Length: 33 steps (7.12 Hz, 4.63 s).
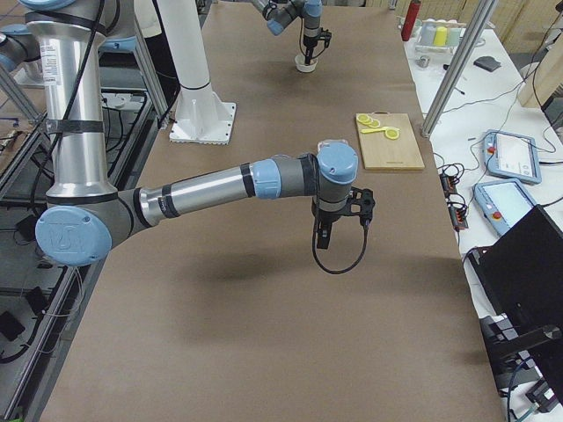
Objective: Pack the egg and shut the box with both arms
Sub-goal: 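Close the left gripper on the brown egg and lift it from the bowl, then carry the egg with the left gripper over the clear egg carton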
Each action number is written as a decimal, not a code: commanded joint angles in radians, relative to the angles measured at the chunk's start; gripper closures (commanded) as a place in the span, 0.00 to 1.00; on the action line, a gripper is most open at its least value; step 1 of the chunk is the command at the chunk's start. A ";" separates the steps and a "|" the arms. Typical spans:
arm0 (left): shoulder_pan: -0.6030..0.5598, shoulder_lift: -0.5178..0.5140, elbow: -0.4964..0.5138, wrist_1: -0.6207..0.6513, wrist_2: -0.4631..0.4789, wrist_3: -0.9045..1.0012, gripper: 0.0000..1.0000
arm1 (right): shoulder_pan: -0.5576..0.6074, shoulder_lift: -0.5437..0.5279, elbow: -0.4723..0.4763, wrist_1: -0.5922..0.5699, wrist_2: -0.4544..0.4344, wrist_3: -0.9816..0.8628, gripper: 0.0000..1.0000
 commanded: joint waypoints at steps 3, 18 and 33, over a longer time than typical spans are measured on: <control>0.000 -0.001 0.002 -0.001 -0.002 0.002 0.35 | 0.000 0.000 0.000 0.000 0.000 0.000 0.00; -0.011 0.149 -0.116 -0.133 -0.017 0.041 0.80 | 0.000 -0.002 0.008 0.000 0.000 0.002 0.00; 0.265 -0.673 0.373 -0.525 0.495 -0.597 1.00 | -0.023 -0.006 0.000 0.003 -0.005 0.002 0.00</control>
